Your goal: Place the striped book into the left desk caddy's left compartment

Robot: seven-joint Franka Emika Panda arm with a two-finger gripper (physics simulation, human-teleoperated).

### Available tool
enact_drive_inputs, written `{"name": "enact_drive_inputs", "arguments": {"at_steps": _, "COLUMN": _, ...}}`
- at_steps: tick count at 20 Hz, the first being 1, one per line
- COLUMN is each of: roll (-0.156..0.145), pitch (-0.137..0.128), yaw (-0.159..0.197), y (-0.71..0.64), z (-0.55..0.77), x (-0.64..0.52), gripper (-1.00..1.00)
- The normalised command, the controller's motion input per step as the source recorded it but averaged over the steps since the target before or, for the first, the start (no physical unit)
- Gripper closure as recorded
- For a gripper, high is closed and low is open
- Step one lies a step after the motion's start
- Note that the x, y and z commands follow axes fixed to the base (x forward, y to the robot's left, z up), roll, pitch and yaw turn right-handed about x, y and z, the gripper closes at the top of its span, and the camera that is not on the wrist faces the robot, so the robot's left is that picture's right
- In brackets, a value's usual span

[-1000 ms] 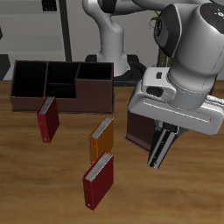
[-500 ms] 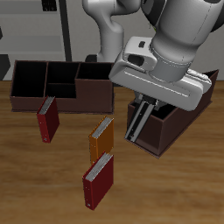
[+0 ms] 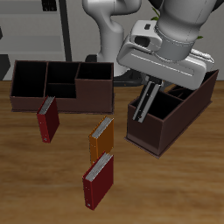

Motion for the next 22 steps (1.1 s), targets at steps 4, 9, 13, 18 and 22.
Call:
{"name": "enact_drive_inputs", "arguments": {"at_steps": 4, "roll": 0.041, "pitch": -0.019, "yaw": 0.045, "y": 0.17, "z": 0.12, "x": -0.49, "gripper": 1.0}}
{"name": "enact_drive_inputs", "arguments": {"at_steps": 9, "roll": -0.003, "pitch": -0.012, "yaw": 0.051, "y": 0.03, "z": 0.19, "x": -0.49, "gripper": 1.0}}
{"name": "enact_drive_inputs", "arguments": {"at_steps": 13, "roll": -0.017, "pitch": -0.032, "yaw": -0.024, "y": -0.11, "z": 0.29, "x": -0.57, "gripper": 1.0}}
{"name": "enact_drive_inputs", "arguments": {"at_steps": 18, "roll": -0.004, "pitch": -0.055, "yaw": -0.001, "y": 0.02, "z": 0.3, "x": -0.62, "gripper": 1.0}}
{"name": "enact_drive_inputs", "arguments": {"at_steps": 22, "roll": -0.004, "pitch": -0.013, "yaw": -0.015, "y": 0.18, "z": 0.09, "x": -0.53, "gripper": 1.0}}
